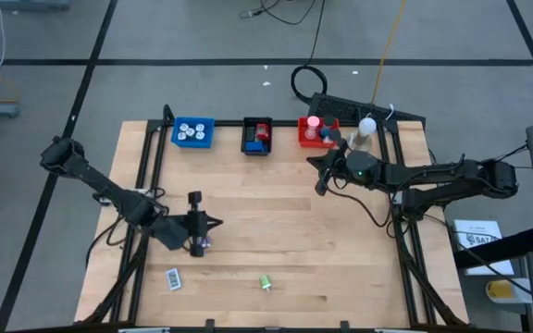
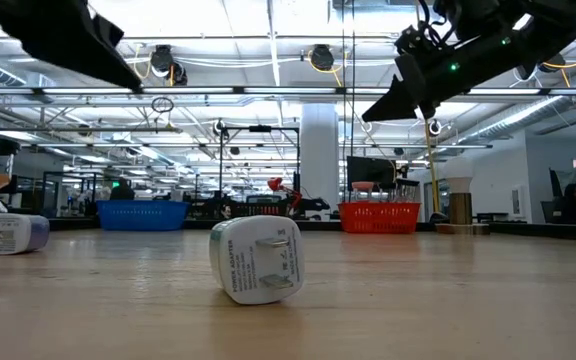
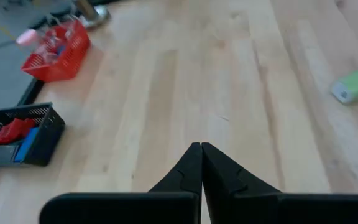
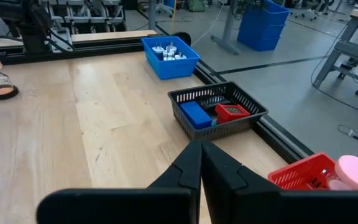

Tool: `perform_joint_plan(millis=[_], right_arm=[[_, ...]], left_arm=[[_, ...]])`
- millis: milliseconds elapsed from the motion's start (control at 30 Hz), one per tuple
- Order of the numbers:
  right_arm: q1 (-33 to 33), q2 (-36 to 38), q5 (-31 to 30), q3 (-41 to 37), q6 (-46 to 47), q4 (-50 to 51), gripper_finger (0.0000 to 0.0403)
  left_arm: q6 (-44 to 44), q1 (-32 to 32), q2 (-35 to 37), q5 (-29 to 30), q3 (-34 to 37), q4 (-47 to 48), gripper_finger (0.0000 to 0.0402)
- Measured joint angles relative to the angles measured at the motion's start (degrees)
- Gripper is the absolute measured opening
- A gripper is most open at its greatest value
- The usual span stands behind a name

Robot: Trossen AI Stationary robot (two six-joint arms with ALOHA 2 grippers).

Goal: Pick & Place Office items
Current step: Put the purple charger adapter into the blue bin

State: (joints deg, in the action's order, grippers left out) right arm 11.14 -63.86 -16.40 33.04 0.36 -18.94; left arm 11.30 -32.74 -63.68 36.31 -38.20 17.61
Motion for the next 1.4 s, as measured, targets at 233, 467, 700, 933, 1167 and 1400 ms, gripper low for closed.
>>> perform_joint_plan(millis=[233, 467, 700, 933, 1167, 1400], right_arm=[[0.0, 0.0, 0.0, 0.0, 0.0, 0.2, 0.0001], [0.0, 0.0, 0.0, 0.0, 0.0, 0.4, 0.0], [0.0, 0.0, 0.0, 0.0, 0.0, 0.4, 0.0], [0.0, 0.0, 0.0, 0.0, 0.0, 0.4, 0.0], [0.0, 0.0, 0.1, 0.0, 0.0, 0.4, 0.0], [0.0, 0.0, 0.1, 0.0, 0.0, 0.4, 0.0]], left_arm=[[9.0, -3.1, -9.5, -5.9, -9.8, 13.6, 0.0041], [15.4, -5.6, -18.4, -13.1, -17.0, 23.0, 0.0143], [17.5, -6.6, -24.4, -19.2, -20.0, 29.1, 0.0247], [9.2, -7.1, -29.4, -19.5, -20.0, 34.6, 0.0302], [-0.4, -7.2, -34.6, -17.0, -20.0, 35.5, 0.0308], [-8.8, -7.2, -37.3, -13.2, -20.0, 36.6, 0.0308]])
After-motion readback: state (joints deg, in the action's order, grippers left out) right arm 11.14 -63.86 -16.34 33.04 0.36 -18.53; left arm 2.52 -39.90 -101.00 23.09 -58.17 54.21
